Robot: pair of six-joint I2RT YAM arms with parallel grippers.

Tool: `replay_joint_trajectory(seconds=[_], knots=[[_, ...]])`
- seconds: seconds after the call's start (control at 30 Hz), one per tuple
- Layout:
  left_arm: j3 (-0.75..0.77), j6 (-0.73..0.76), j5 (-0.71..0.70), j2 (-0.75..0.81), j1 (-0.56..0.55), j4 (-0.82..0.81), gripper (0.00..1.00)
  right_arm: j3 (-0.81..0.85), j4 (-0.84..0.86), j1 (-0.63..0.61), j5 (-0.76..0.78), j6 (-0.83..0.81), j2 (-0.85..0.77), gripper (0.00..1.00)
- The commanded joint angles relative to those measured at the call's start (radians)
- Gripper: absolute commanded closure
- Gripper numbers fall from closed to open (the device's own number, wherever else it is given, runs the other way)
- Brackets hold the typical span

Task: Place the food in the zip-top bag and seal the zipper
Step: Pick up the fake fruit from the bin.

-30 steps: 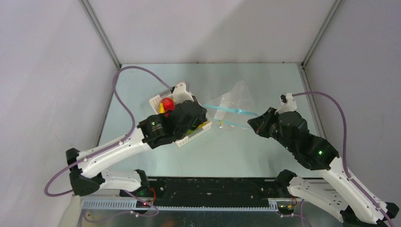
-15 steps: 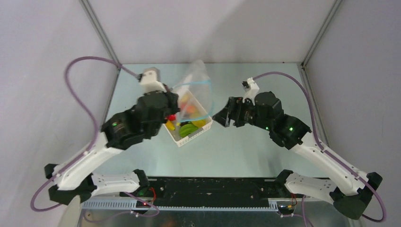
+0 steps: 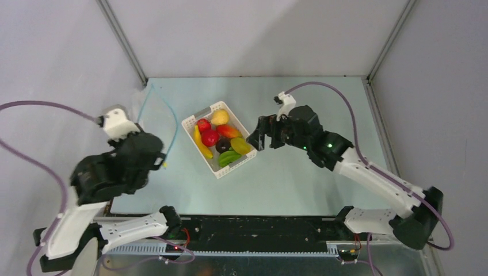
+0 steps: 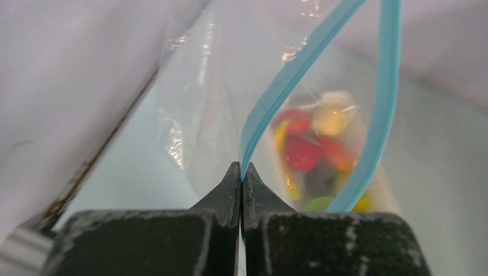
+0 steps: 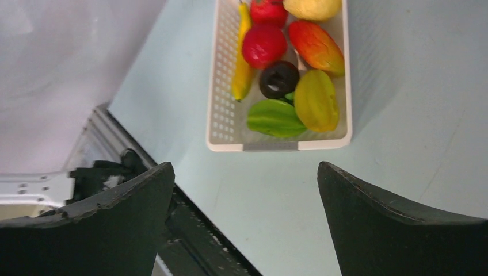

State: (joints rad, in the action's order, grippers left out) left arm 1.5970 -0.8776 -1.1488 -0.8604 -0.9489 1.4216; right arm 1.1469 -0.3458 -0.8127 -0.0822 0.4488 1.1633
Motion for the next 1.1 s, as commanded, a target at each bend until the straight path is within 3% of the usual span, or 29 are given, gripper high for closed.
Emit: replay_joint_trajectory(seconds=[0.0,0.17,0.3,0.47,0.8,1.07], knots=[[-0.214,-0.147,0.018,0.010,0.095,0.121,1.00,0.031,0.091,-0.020,0.064,-0.047,0.098,0.01],[-0.439,-0.089,0.204,0.080,0.305,-0.060,1.00,0.083,0.104,-0.071,0.079,-0.042,0.285,0.01],[-0.500,-0.076,0.253,0.135,0.358,-0.115,1.00,0.160,0.087,-0.104,0.082,-0.088,0.412,0.01],[-0.538,-0.054,0.280,0.137,0.380,-0.131,1.00,0.260,0.031,-0.109,0.079,-0.175,0.546,0.00],[-0.607,-0.033,0.325,0.123,0.383,-0.218,1.00,0.302,0.009,-0.112,0.057,-0.270,0.702,0.00],[-0.616,-0.037,0.335,0.113,0.384,-0.230,1.00,0.334,-0.063,-0.080,0.098,-0.181,0.795,0.00]])
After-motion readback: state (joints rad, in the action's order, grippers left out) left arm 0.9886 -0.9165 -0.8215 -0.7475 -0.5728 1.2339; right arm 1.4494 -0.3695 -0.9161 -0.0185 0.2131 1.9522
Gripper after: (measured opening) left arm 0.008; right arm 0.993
